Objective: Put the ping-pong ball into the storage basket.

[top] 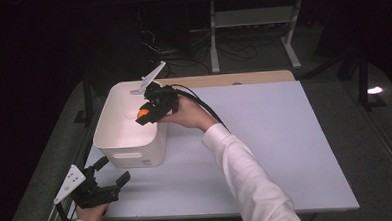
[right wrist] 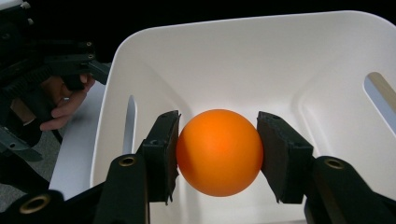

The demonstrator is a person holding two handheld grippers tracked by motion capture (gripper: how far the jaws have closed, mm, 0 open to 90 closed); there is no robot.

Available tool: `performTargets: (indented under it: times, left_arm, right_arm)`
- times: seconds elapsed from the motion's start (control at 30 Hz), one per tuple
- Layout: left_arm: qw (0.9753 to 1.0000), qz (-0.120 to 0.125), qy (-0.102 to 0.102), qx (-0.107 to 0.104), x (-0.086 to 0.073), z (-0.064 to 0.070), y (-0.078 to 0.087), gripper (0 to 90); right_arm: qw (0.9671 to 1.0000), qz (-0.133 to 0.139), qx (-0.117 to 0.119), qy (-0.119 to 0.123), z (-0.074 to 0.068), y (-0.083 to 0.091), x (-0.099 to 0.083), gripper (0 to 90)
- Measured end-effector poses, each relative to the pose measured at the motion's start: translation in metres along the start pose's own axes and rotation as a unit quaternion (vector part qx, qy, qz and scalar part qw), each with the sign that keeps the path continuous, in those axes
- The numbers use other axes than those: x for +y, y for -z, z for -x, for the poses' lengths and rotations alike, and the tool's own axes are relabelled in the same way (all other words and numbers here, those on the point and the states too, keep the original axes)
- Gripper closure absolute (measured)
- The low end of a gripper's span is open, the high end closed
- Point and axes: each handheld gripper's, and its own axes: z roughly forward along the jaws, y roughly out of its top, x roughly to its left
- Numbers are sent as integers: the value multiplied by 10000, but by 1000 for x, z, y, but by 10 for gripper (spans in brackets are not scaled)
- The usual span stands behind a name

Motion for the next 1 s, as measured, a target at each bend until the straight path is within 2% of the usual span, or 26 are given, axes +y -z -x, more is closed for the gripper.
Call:
performTargets:
  times: [0.27, 0.83, 0.93, 0.97, 1.0]
  left_arm:
    - [10000, -9, -18, 12, 0, 0, 1, 0]
    - [10000, -6, -16, 5, 0, 0, 1, 0]
    - [10000, -17, -18, 11, 0, 0, 1, 0]
    - [10000, -17, -18, 11, 0, 0, 1, 0]
    - [10000, -14, -19, 2, 0, 0, 1, 0]
  right_arm:
    - [10000, -19, 19, 66, -1, -8, -1, 491]
    - [9999, -134, 62, 6, 1, -16, -6, 484]
    - [10000, -83, 26, -38, 1, -16, -6, 382]
    - [10000, -83, 26, -38, 1, -16, -6, 382]
    - [9999, 71, -98, -79, 1, -11, -6, 277]
